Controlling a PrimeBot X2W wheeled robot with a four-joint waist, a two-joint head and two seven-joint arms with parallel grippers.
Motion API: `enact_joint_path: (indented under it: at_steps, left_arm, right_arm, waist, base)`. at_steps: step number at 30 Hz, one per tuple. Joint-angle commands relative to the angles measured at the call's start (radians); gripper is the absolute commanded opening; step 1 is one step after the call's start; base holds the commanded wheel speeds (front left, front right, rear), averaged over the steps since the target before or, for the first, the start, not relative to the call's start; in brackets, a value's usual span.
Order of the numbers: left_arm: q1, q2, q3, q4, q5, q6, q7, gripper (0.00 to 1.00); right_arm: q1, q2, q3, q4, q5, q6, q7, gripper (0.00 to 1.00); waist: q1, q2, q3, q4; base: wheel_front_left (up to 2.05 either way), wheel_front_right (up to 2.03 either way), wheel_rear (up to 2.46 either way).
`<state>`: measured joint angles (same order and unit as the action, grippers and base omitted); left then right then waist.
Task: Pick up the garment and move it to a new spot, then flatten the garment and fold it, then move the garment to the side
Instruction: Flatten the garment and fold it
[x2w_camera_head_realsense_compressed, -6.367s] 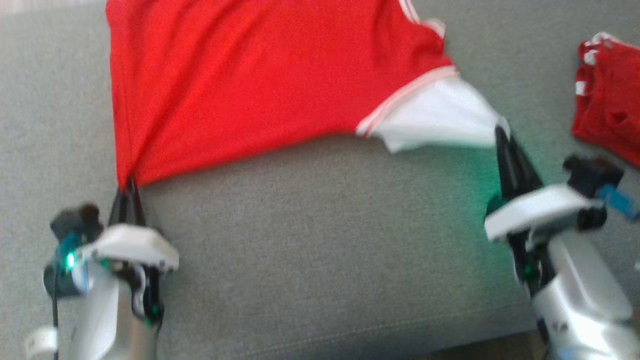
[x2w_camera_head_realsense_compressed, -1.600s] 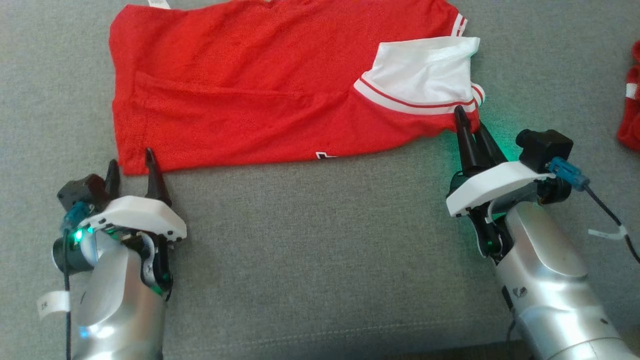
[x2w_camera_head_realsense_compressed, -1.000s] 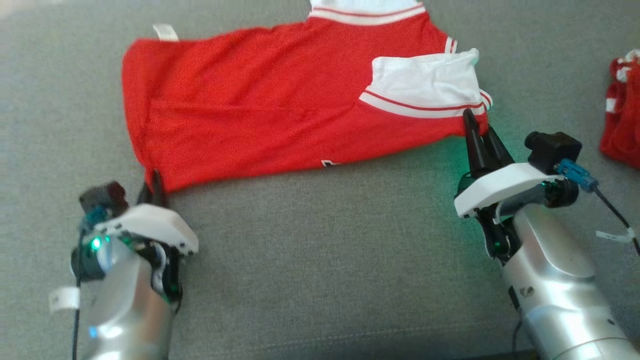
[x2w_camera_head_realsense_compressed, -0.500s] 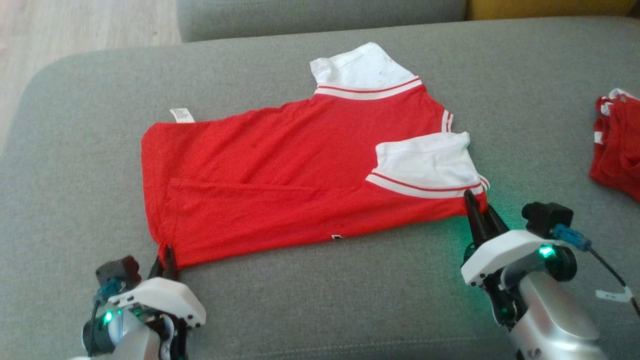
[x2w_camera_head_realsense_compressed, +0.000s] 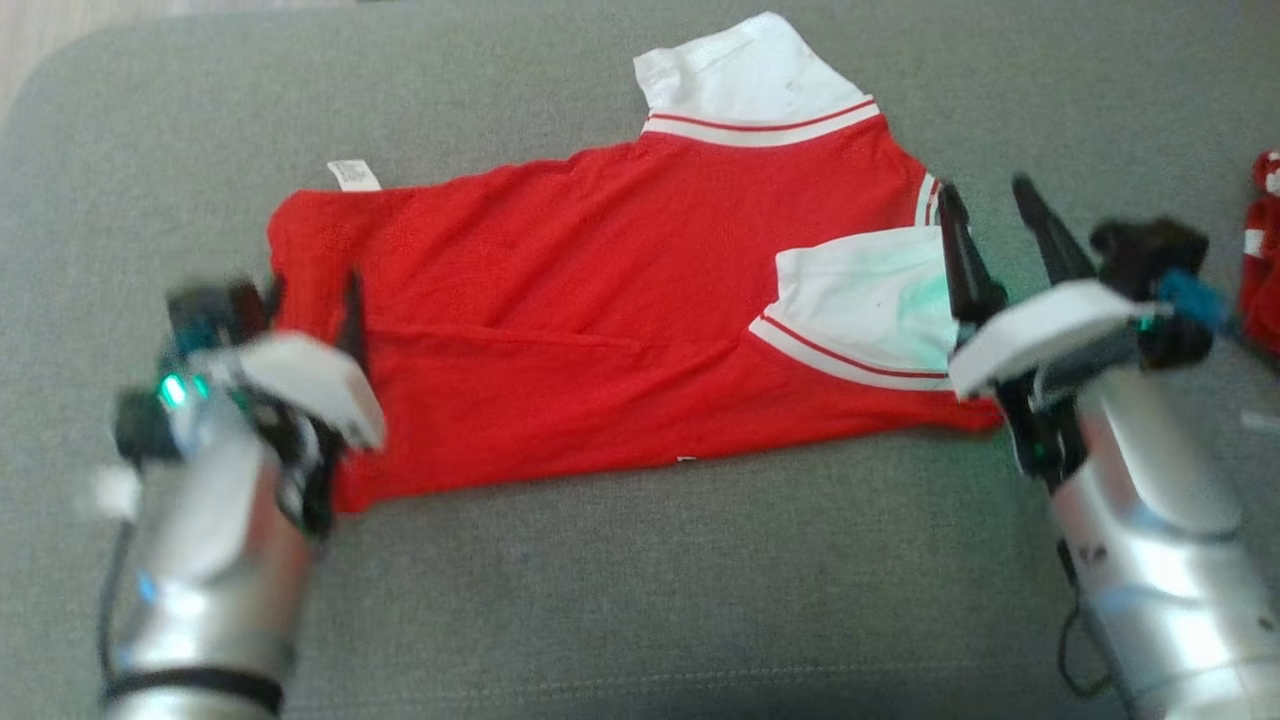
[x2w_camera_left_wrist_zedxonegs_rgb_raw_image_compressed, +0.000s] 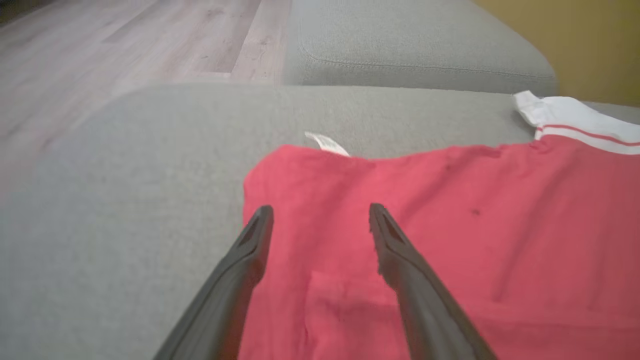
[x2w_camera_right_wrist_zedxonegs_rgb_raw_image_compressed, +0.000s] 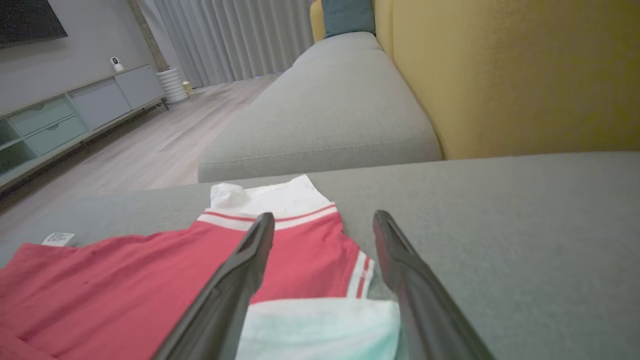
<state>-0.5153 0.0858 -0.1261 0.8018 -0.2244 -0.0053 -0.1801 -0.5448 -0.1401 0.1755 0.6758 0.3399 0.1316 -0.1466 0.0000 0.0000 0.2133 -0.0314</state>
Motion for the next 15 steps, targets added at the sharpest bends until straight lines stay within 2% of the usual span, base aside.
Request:
enact_joint_path:
  at_steps: [1,8,15]
  left_arm:
    - [-0.109,0.067,0.012,-0.003,0.018,-0.016,0.046,1.00]
    - [-0.274,0.145,-0.013,0.067,0.043,-0.047,0.160,1.00]
    - [-0.363,0.196,-0.039,0.158,0.060,-0.068,0.210,1.00]
  right_arm:
    - [-0.064,0.004,0.033,-0.041,-0.016,-0.001,0.013,1.00]
    - [-0.155,0.018,0.072,-0.056,-0.020,-0.001,0.029,1.00]
    - [-0.189,0.025,0.114,-0.049,-0.010,-0.001,0.020,1.00]
  waist:
    - [0.0000,0.0000,0.022,0.001]
    - [0.0000,0.0000,0.077,-0.009]
    - [0.0000,0.0000,0.124,-0.026]
  base:
    - [0.00,0.00,0.00]
    - [0.00,0.00,0.00]
    - [0.00,0.00,0.00]
